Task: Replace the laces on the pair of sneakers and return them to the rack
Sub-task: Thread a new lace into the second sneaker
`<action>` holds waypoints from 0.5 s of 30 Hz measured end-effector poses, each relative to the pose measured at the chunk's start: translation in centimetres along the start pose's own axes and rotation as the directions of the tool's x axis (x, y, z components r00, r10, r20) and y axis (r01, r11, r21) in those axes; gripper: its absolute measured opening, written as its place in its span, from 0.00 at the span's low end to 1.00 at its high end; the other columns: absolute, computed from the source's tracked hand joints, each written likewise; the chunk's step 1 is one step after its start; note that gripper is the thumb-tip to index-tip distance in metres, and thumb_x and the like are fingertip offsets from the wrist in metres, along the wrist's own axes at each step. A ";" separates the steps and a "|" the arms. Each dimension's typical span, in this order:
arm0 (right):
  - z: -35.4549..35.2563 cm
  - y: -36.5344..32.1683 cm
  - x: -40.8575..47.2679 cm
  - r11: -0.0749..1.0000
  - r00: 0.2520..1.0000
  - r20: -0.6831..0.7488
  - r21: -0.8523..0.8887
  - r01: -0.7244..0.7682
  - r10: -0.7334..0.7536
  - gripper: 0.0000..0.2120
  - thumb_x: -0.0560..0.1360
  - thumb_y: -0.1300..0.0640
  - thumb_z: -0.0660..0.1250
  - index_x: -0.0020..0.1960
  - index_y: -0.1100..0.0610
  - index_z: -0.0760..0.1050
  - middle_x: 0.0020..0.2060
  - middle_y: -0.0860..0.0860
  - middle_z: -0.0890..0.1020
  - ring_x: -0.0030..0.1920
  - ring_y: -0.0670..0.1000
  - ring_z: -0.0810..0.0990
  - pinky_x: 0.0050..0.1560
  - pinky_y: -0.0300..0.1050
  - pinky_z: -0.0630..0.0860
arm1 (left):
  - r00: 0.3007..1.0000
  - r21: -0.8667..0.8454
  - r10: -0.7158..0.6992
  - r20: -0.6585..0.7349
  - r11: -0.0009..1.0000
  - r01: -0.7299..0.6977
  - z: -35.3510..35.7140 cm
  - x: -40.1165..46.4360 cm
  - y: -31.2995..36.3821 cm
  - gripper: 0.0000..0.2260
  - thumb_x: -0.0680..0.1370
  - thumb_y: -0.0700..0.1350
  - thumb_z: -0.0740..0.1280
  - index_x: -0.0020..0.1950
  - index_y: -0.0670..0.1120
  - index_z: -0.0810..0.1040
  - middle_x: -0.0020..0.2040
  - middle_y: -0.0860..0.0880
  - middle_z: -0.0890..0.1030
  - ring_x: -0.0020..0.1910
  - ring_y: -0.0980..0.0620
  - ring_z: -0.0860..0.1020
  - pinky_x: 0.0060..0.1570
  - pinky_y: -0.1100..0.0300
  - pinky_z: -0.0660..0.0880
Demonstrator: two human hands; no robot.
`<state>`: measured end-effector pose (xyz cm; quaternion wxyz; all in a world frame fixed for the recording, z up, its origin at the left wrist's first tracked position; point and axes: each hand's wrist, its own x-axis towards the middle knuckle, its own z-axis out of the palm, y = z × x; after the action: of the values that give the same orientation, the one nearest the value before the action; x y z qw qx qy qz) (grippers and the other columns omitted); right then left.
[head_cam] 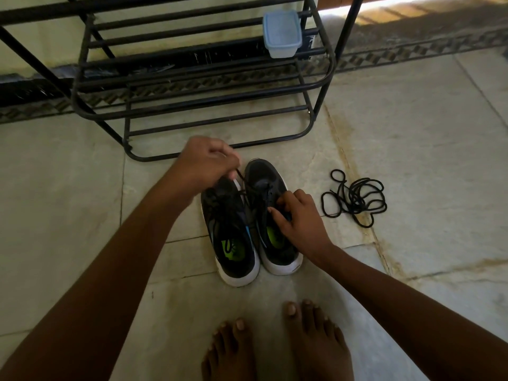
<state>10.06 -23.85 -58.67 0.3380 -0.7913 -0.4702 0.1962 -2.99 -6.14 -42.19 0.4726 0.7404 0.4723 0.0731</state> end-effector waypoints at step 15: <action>-5.7 -7.7 5.7 0.811 0.987 0.060 0.579 0.088 -0.150 0.05 0.83 0.63 0.62 0.55 0.63 0.66 0.56 0.55 0.81 0.61 0.49 0.80 0.55 0.47 0.78 | 0.909 -0.057 0.415 -0.022 0.908 -0.416 -2.4 -2.2 4.0 0.04 0.80 0.41 0.71 0.52 0.43 0.84 0.38 0.46 0.85 0.31 0.63 0.80 0.33 0.77 0.69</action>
<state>11.70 -18.35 -49.15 0.5474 -0.6104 -0.4548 0.3477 -3.01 -6.80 -37.09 0.4661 0.8090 0.3038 0.1895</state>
